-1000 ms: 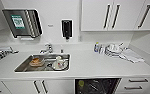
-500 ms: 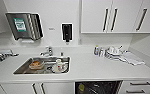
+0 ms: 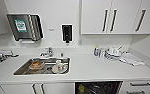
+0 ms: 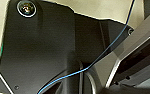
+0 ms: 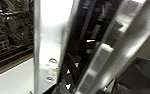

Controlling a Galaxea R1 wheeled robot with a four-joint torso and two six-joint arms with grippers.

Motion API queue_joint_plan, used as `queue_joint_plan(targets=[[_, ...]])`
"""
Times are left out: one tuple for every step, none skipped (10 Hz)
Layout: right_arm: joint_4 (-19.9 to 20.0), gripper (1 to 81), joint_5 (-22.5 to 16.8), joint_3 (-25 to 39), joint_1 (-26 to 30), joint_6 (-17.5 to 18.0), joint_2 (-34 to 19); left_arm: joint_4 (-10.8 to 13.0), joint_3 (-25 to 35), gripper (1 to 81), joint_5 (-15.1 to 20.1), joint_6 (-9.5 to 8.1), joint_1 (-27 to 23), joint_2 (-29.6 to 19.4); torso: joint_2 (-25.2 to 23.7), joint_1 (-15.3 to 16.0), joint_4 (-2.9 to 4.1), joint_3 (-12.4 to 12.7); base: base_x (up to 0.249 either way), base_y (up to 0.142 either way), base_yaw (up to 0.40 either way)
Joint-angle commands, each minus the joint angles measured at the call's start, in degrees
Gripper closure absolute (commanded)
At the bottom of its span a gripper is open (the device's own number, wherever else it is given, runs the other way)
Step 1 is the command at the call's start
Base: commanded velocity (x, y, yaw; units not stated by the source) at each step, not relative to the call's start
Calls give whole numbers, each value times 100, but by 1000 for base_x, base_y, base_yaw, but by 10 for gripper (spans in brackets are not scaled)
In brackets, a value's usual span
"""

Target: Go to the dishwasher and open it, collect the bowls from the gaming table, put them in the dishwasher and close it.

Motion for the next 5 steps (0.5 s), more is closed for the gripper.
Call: queue_joint_plan(targets=[[213, 10, -61, 1139, 1193, 28, -659, 91, -1, 10, 216, 1, -103, -21, 0, 0, 0, 0, 0, 0, 0], [186, 10, -61, 1697, 1483, -7, -1056, 108, 16, 10, 349, 27, -96, 5, 0, 2, 0, 0, 0, 0, 0], [168, 10, -61, 1910, 1528, -42, -1268, 108, -1, 10, 349, 35, -96, 23, 0, 5, 0, 0, 0, 0, 0], [151, 10, -61, 1884, 1424, -51, -1313, 117, -1, 10, 349, 36, -104, 32, 0, 5, 0, 0, 0, 0, 0], [142, 10, -61, 1769, 1335, -60, -1322, 117, -1, 10, 358, 36, -104, 58, 0, 5, 0, 0, 0, 0, 0]])
